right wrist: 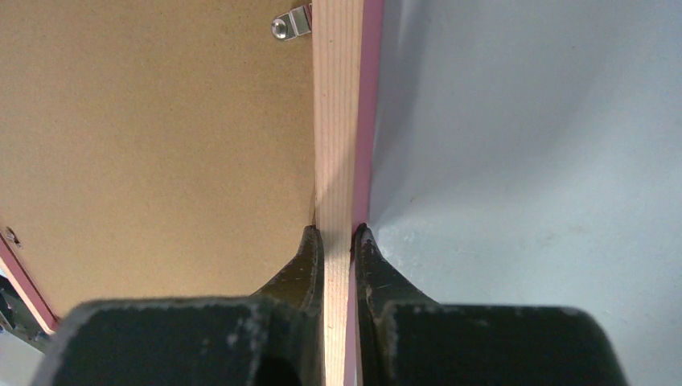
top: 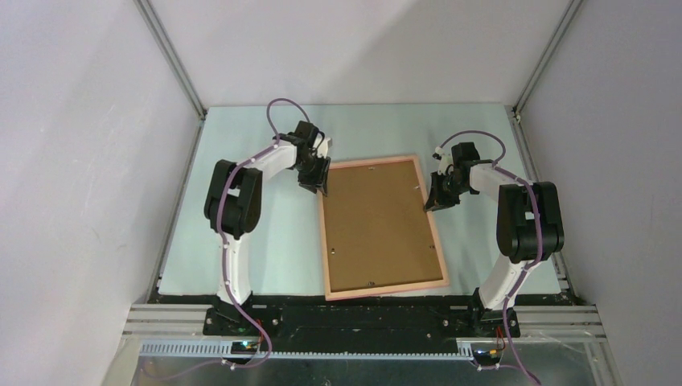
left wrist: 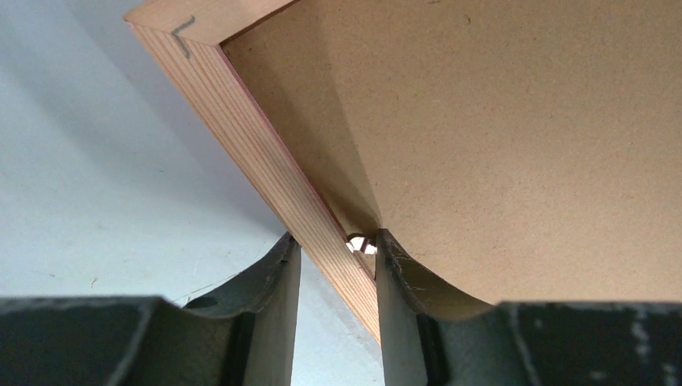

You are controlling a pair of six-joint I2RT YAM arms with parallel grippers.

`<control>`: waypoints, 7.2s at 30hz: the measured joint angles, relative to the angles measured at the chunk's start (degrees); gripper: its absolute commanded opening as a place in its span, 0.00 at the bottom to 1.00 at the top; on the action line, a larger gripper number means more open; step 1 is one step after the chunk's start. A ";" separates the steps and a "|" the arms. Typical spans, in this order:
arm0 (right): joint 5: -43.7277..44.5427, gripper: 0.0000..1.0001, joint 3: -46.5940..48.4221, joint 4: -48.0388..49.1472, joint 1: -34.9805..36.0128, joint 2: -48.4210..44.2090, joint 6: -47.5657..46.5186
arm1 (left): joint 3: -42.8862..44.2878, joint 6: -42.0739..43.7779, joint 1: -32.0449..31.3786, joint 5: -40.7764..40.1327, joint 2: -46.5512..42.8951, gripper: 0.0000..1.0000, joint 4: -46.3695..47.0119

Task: Put the photo into the frame
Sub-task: Install the photo frame at the center of the board, then move the photo frame to the center of the board, then install the photo frame at the center of the board.

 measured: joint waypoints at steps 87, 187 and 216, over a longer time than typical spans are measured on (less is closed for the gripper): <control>-3.61 0.00 8.39 -4.76 -3.19 6.71 4.04 | 14.99 4.22 1.29 6.43 8.90 0.37 -8.44; -3.48 0.00 9.51 -4.70 -2.56 7.50 4.79 | -17.18 7.85 -9.62 -5.05 -13.14 0.39 -1.42; -3.48 0.05 9.51 -4.68 -2.56 7.50 4.76 | -17.27 9.20 -7.76 -4.26 -14.56 0.73 -0.96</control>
